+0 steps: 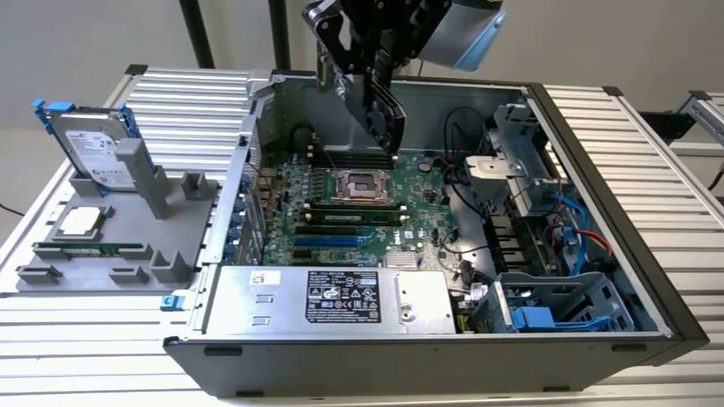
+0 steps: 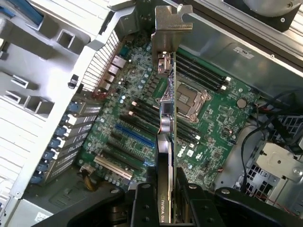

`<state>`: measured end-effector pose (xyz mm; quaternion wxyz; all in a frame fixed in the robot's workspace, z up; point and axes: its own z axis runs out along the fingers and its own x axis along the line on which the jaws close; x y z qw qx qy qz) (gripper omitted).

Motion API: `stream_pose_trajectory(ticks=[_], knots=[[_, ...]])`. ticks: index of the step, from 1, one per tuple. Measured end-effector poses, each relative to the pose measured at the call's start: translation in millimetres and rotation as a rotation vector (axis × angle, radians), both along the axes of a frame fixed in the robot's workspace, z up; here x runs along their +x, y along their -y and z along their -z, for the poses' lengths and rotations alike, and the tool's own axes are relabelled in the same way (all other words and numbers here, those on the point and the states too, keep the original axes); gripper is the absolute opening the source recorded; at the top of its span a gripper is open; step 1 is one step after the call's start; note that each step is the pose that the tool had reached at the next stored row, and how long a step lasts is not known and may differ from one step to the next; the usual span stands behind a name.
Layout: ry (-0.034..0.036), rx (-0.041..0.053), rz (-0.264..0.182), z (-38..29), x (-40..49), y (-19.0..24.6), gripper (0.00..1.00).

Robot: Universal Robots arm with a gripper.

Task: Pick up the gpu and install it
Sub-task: 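Insert the gpu into the slot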

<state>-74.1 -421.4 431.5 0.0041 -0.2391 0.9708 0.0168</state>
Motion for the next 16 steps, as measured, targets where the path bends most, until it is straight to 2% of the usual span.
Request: stream_pose_trajectory(ticks=[16], knots=[[0.0000, 0.0000, -0.157, -0.1, 0.0, 0.0, 0.00]])
